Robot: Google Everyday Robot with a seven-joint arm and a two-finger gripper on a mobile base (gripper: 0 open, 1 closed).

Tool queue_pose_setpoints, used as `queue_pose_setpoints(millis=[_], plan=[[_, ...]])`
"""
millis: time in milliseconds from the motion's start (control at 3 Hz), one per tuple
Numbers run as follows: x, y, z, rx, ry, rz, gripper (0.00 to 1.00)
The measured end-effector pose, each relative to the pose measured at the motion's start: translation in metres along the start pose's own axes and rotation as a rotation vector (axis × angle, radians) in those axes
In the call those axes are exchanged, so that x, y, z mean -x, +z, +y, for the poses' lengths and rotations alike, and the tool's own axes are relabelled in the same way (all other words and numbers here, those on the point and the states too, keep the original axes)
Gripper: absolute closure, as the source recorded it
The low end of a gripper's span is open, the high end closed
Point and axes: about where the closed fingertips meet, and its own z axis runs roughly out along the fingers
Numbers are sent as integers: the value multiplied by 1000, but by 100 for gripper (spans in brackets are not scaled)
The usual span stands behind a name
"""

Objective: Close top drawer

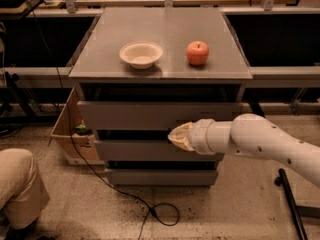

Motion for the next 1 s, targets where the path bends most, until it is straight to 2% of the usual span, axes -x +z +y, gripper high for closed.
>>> queue_pose_setpoints(millis=[333,667,1000], plan=[[-21,-66,8,-7,-32,168,100],[-35,-118,8,-21,-53,297,97],[-35,-118,8,-21,-53,297,74]])
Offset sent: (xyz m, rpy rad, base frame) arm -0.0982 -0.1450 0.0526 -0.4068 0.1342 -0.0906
